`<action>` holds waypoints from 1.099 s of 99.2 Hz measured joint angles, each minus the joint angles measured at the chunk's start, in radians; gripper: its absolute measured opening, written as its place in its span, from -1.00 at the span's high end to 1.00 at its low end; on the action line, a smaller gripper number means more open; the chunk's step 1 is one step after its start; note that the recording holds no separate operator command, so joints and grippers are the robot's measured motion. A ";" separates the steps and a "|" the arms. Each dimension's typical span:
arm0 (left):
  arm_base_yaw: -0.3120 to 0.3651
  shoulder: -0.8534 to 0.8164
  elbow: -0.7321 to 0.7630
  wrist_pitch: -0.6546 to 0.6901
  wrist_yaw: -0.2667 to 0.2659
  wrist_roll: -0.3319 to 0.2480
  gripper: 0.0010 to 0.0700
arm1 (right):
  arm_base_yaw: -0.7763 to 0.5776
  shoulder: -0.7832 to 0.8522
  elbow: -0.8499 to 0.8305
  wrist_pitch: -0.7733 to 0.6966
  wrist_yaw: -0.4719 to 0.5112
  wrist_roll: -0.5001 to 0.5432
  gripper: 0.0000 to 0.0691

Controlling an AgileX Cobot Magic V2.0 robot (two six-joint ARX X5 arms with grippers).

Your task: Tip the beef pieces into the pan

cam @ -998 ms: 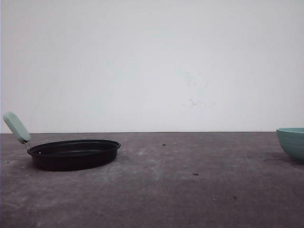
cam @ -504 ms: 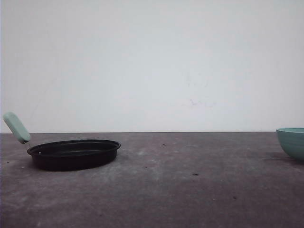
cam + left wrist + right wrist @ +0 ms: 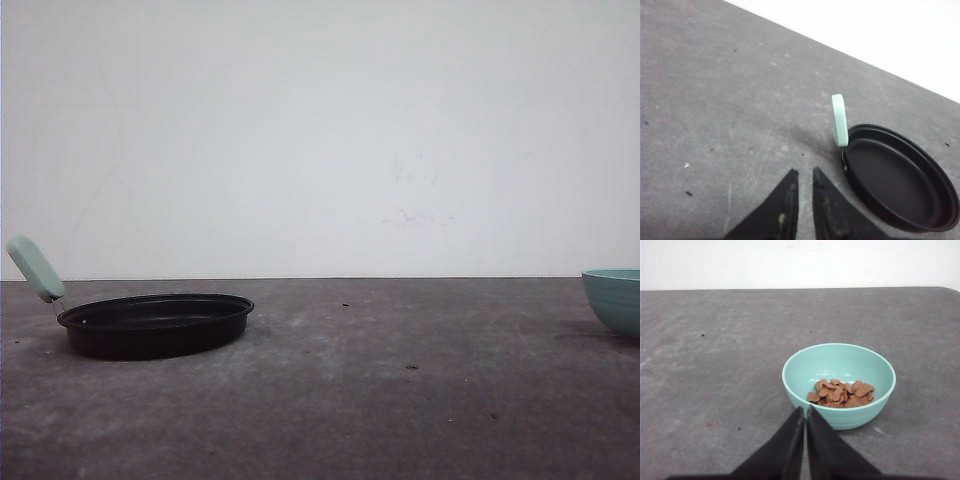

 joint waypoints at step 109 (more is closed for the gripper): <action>0.000 0.689 0.983 -0.187 0.369 -0.032 0.96 | 0.000 0.382 0.906 -0.326 -0.079 0.093 0.97</action>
